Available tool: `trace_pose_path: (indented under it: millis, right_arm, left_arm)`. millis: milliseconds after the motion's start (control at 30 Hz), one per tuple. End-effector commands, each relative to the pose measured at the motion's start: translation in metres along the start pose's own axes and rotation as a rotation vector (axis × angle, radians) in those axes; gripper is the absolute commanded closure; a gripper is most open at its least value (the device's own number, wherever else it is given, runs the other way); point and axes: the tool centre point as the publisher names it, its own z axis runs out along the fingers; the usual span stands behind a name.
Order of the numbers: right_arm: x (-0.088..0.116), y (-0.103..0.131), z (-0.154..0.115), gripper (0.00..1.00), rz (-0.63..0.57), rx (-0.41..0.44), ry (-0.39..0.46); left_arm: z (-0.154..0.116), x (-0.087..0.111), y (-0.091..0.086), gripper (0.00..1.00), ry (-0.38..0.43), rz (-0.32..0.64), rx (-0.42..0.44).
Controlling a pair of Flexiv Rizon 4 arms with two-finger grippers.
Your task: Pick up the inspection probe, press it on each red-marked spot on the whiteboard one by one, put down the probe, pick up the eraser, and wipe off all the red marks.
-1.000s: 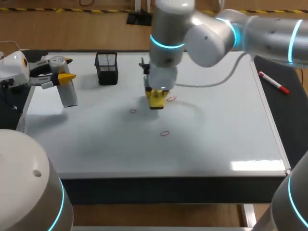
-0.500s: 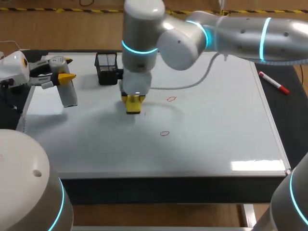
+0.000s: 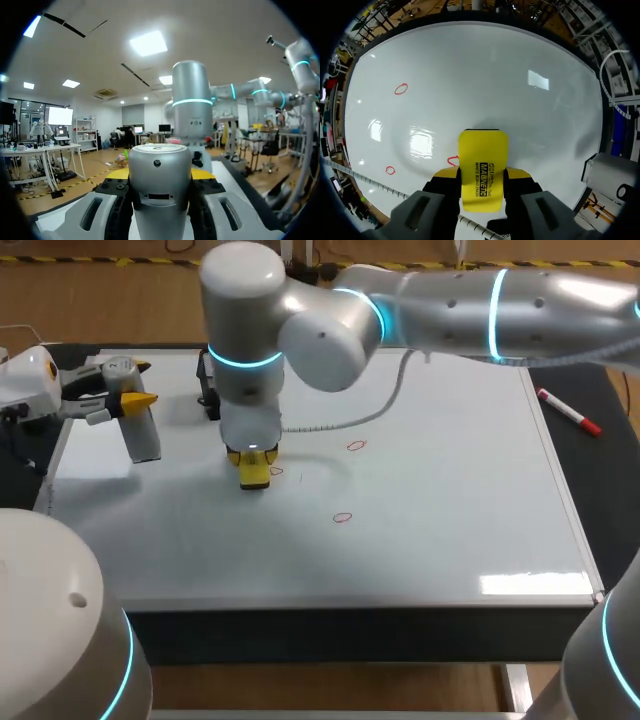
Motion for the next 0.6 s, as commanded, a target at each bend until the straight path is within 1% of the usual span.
trace_pose_path:
  millis: [33, 300, 467, 600]
  right_arm:
    - [-0.002, -0.003, 0.002, 1.0, 0.0, -0.004, 0.04]
    - [0.004, -0.002, 0.01, 1.0, 0.005, -0.012, 0.024]
    - [0.008, -0.001, 0.013, 1.0, 0.008, -0.017, 0.03]
    - [0.016, -0.002, 0.015, 1.0, 0.014, -0.019, 0.031]
  left_arm:
    - [0.0, 0.001, -0.001, 1.0, -0.003, 0.001, 0.0]
    - [0.0, 0.001, -0.001, 1.0, -0.003, 0.001, 0.0]
    - [0.0, 0.001, -0.001, 1.0, -0.003, 0.001, 0.0]
    - [0.0, 0.001, -0.001, 1.0, -0.003, 0.001, 0.0]
